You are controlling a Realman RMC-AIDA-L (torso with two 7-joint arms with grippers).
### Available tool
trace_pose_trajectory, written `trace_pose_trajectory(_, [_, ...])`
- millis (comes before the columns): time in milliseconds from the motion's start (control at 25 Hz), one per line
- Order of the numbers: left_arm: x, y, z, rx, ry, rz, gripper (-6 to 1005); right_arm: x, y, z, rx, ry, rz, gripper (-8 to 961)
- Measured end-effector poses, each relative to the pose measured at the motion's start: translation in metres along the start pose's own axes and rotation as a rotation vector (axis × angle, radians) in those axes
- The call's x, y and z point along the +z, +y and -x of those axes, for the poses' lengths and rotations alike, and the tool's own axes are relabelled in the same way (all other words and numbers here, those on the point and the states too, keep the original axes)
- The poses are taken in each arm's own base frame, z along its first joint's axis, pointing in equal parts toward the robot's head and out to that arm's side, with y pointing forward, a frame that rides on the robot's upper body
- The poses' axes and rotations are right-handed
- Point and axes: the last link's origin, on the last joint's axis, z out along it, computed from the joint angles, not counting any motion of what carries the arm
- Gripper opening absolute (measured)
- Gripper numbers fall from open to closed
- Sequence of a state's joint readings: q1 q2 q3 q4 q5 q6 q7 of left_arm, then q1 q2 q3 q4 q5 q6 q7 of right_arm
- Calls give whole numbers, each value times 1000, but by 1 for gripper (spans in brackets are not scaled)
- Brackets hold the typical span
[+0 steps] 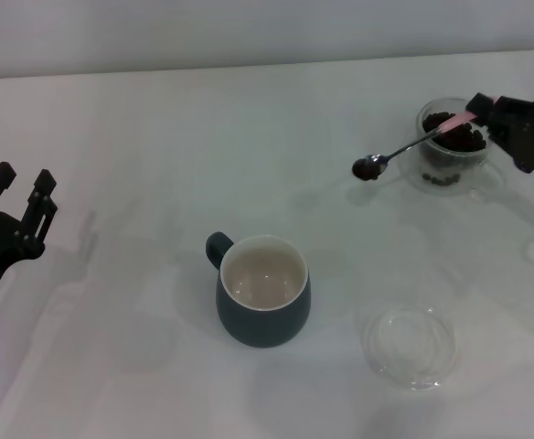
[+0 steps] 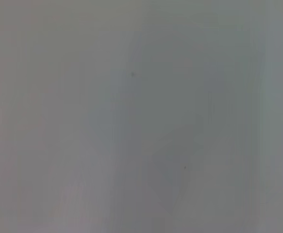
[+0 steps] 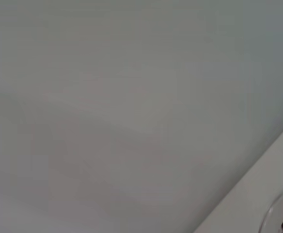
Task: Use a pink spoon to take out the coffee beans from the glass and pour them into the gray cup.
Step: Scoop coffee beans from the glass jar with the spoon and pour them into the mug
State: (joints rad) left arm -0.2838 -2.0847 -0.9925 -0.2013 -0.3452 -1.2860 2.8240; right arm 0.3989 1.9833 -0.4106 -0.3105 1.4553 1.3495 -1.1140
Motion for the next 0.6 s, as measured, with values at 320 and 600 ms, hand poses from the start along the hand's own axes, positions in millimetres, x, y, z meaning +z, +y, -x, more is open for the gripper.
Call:
trace_pose_trajectory(320, [0,0,0,0,-2,-1,488,9,7,-18,4,76,47,147])
trace_pose_trajectory(600, [0,1,0,-1,-2,0,490,13,14,-28,11,122,95,147])
